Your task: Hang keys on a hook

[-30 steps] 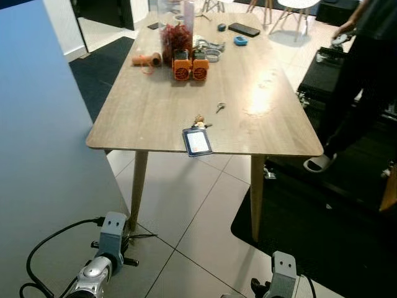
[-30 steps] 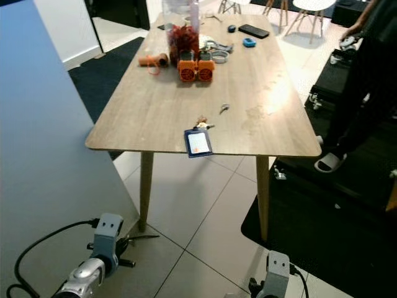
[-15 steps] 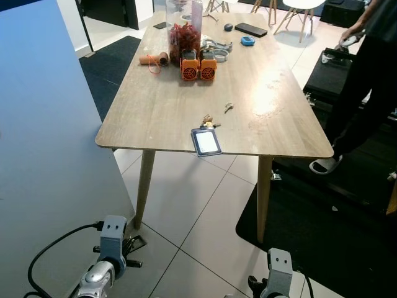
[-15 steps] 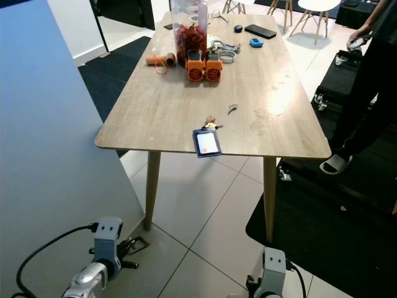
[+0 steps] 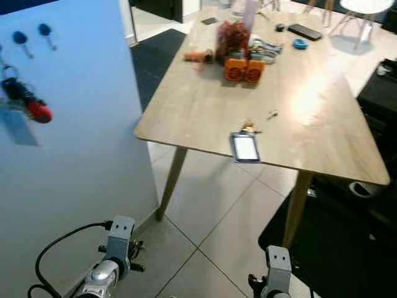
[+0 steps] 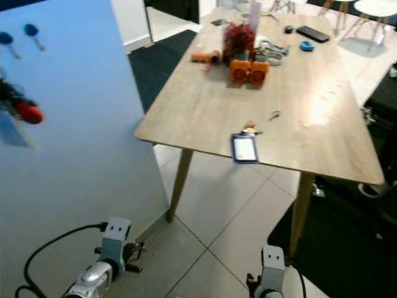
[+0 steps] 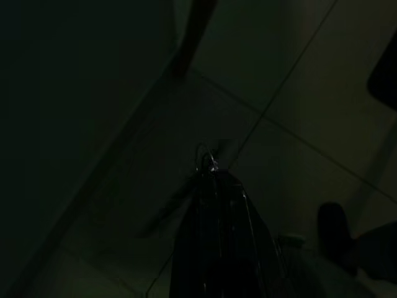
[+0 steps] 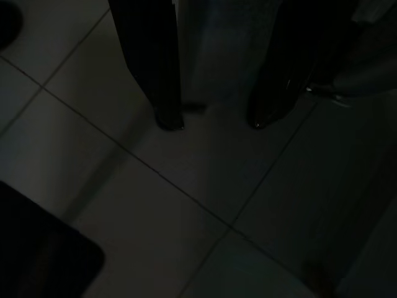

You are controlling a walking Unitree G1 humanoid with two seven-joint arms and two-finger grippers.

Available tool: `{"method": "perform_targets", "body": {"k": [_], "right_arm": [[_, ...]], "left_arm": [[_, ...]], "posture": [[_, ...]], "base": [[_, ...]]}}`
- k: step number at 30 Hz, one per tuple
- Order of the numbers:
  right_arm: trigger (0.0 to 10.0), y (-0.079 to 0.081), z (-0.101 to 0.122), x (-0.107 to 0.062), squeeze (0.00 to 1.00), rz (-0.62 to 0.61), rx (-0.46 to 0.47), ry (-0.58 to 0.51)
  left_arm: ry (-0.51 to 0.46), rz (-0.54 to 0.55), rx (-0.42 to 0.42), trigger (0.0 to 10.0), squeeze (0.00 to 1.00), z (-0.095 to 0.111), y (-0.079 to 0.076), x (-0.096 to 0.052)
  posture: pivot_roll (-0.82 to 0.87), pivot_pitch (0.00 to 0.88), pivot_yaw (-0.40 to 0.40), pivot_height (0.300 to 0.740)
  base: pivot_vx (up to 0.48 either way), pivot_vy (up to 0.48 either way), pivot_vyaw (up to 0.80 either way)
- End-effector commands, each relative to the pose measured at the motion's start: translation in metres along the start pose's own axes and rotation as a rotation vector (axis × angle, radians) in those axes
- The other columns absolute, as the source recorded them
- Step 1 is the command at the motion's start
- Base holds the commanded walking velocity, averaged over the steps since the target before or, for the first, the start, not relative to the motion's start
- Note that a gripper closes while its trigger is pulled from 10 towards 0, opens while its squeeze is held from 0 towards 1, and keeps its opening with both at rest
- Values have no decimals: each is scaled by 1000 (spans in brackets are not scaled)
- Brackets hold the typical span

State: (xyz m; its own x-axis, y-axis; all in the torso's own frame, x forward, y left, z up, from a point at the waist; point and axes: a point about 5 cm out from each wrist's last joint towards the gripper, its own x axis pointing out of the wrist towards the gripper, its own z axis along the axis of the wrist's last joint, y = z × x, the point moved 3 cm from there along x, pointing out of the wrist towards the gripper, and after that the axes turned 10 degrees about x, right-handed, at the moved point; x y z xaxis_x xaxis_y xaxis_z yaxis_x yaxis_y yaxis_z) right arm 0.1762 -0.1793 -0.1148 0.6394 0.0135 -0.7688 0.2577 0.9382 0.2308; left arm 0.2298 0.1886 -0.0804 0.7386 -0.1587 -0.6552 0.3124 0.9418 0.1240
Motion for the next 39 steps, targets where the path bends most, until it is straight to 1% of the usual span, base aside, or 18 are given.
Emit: {"method": "perform_targets", "body": {"k": [1,6,24,25,26,30,33,36,39], "right_arm": [[10000,-1,0,0,0,2,-8,0],[10000,-2,1,0,0,9,-20,1],[10000,1,3,1,0,33,-52,5],[10000,3,3,1,0,39,-58,7],[10000,3,3,1,0,39,-58,7],[10000,4,4,1,0,45,-62,7],[10000,5,4,2,0,47,-63,7],[10000,6,5,2,0,51,-64,7],[10000,7,5,2,0,53,-64,7]], "left_arm": [[23,7,41,10000,0,-6,3,-3],[29,10,41,10000,0,-8,3,-3],[43,70,50,10000,0,-12,9,-6],[59,108,37,10000,0,-13,14,-6],[59,108,37,10000,0,-13,14,-6],[78,178,14,10000,0,-13,24,-6],[75,165,19,10000,0,-12,24,-6],[62,100,86,10000,0,-9,16,-4],[61,97,93,10000,0,-9,16,-4]], "posture": [[83,48,-20,740],[83,40,-28,740],[87,24,-38,740],[89,22,-40,740],[89,22,-40,740],[92,21,-41,740],[92,21,-41,740],[93,18,-41,740],[93,19,-42,740]], "base": [[0,0,800],[0,0,800],[0,0,800],[0,0,800],[0,0,800],[0,0,800],[0,0,800],[0,0,800],[0,0,800]]}}
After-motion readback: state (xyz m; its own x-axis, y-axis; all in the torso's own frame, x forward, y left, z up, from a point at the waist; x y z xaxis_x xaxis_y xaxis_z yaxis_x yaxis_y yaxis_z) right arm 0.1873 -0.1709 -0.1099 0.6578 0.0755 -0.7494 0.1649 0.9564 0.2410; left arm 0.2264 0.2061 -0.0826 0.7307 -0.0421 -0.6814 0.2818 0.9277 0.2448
